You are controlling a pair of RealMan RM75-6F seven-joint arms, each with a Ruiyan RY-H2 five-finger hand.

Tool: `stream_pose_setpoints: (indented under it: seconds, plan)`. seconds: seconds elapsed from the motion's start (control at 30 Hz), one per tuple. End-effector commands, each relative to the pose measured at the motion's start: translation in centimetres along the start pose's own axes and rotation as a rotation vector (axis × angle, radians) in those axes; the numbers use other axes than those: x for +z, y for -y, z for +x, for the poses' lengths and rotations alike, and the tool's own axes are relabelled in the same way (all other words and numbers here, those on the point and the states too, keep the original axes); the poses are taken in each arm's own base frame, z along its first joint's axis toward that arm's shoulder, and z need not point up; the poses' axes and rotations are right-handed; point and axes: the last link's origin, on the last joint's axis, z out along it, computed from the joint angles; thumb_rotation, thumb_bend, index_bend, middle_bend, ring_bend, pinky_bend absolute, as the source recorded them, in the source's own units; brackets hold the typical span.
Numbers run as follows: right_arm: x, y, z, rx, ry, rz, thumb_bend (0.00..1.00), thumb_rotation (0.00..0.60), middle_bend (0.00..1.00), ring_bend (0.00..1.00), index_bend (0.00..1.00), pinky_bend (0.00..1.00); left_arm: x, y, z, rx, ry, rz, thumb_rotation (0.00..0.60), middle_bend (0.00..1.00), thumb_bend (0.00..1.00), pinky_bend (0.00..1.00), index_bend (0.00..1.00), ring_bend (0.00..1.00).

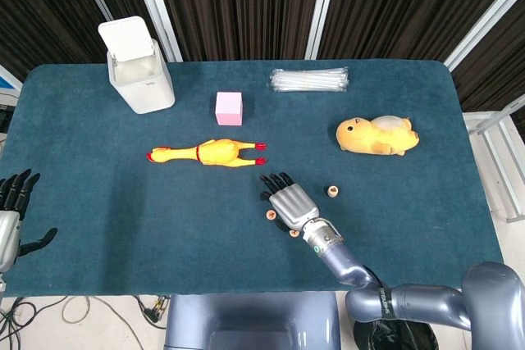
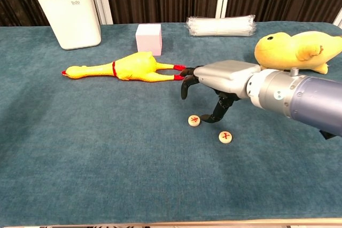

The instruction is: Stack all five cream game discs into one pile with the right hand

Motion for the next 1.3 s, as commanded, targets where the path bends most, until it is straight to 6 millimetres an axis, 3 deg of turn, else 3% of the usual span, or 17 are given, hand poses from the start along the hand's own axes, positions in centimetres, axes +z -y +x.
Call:
stream_pose_setpoints:
  seconds: [0.03, 1.3]
  plan:
    - [0.4, 0.1, -0.3, 0.001, 0.005, 0.0, 0.41, 0.6, 0.0, 0.0, 0.31, 0.09, 0.0, 0.0, 0.0, -0.002, 0.0, 0.0, 0.6, 0.0, 0.17, 0.06, 0.04, 0.0]
    - [0.9, -1.0, -2.4, 0.021, 0.043, -0.007, 0.42, 0.6, 0.0, 0.0, 0.44, 0.09, 0.0, -0.1, 0.0, 0.003, -0.003, 0.0, 0.6, 0.0, 0.17, 0.06, 0.05, 0.0]
